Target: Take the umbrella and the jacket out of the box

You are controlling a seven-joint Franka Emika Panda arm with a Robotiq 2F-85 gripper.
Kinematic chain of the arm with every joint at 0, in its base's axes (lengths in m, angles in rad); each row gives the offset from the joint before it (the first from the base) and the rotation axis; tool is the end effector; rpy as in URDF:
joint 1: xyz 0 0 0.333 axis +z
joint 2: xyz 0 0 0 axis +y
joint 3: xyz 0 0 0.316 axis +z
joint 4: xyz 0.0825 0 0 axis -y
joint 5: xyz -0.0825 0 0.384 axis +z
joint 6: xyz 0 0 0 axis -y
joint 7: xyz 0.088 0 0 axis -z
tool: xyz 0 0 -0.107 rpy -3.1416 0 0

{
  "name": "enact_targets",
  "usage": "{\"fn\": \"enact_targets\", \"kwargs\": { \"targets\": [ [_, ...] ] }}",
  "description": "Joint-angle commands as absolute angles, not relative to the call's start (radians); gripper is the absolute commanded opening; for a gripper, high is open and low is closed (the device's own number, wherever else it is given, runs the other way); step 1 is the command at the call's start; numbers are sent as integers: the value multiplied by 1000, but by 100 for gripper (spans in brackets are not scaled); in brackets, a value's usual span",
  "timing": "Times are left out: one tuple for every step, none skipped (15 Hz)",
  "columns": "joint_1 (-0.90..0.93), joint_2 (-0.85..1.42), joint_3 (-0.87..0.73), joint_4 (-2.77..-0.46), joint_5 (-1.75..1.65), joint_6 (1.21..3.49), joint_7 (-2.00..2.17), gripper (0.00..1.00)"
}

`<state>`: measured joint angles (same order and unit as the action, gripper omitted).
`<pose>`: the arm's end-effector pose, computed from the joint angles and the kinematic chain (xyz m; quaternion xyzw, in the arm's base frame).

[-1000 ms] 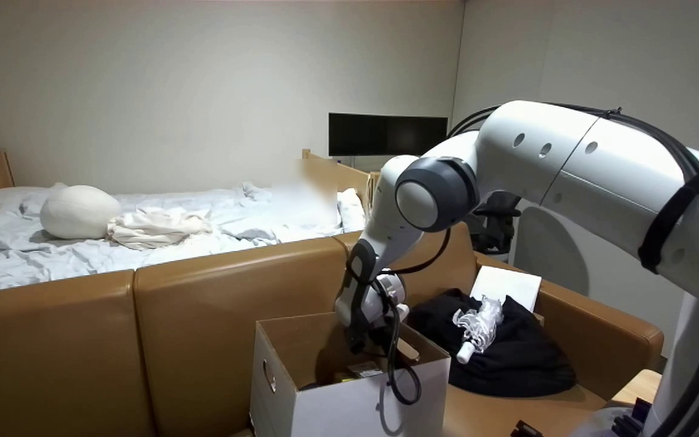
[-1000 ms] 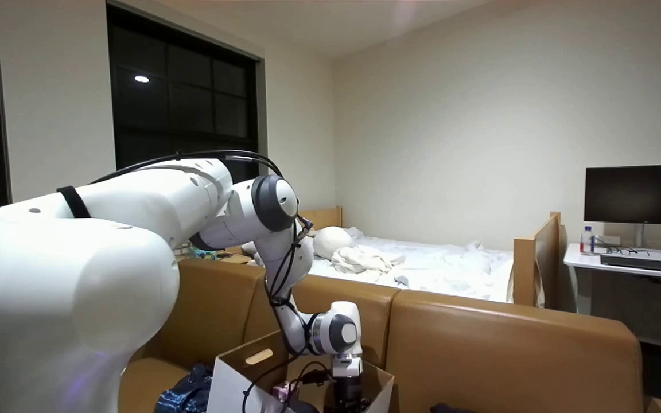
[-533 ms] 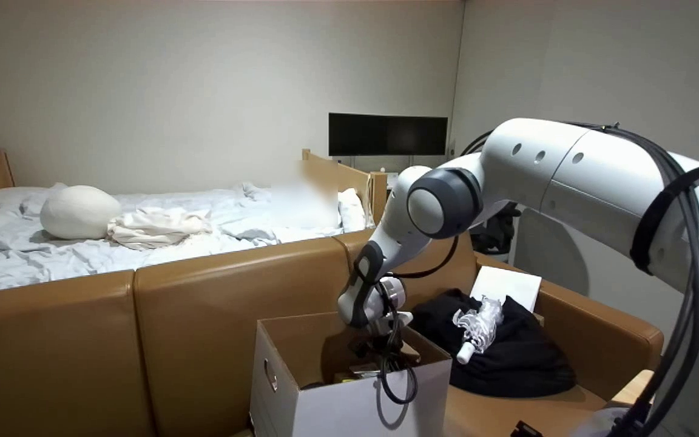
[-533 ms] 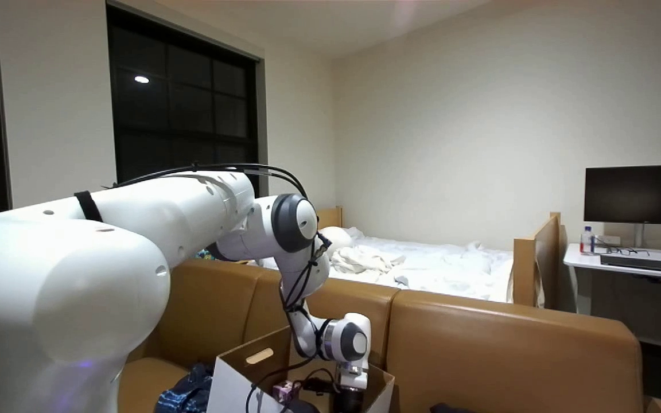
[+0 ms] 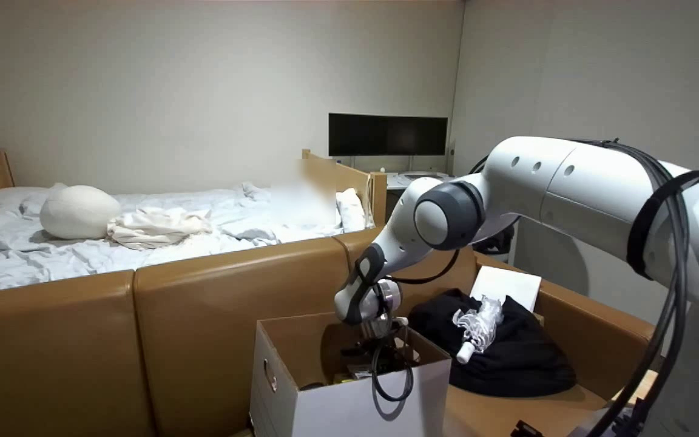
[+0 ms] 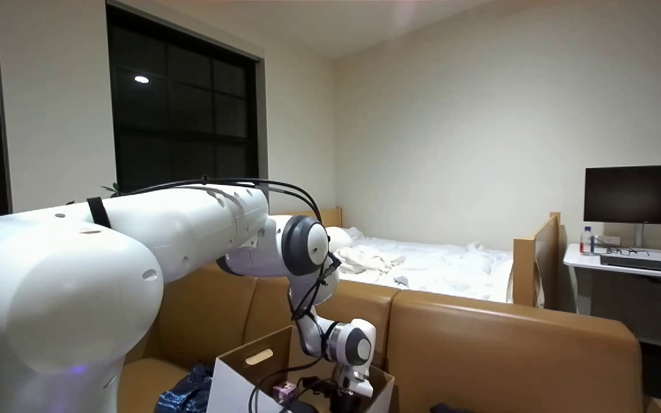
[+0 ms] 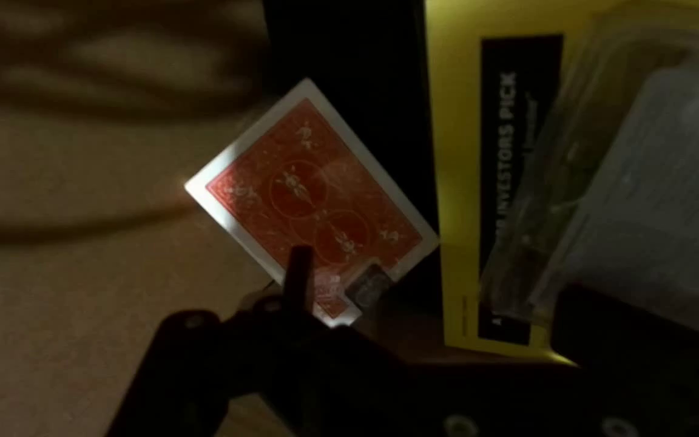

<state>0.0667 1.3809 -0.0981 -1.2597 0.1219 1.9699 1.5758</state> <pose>0.5870 -0.0079 -0.1220 0.6425 -0.6936 -0.2240 0.2365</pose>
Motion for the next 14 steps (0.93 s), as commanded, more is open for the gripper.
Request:
{"fn": "enact_targets", "kwargs": {
  "targets": [
    [52, 1419, -43, -1212, 122, 1912, 1433, 100],
    [55, 1418, -36, -1209, 123, 1897, 1397, 100],
    [57, 1413, -29, -1212, 123, 1893, 1359, 100],
    [54, 1394, -16, -1239, 115, 1909, 1323, 100],
    [53, 1388, -8, -1248, 115, 1911, 1285, 100],
    [49, 1388, -1, -1247, 115, 1908, 1246, 75],
    [46, 1390, 6, -1243, 115, 1909, 1205, 74],
    [45, 1390, 12, -1240, 113, 1916, 1162, 68],
    [44, 1388, 17, -1236, 112, 1922, 1120, 62],
    [45, 1389, 21, -1231, 110, 1921, 1080, 56],
    [46, 1388, 24, -1229, 109, 1922, 1045, 49],
    [49, 1380, 25, -1234, 108, 1934, 1013, 42],
    [51, 1373, 27, -1241, 109, 1946, 984, 35],
    [52, 1362, 31, -1253, 109, 1962, 952, 29]
  ]
}}
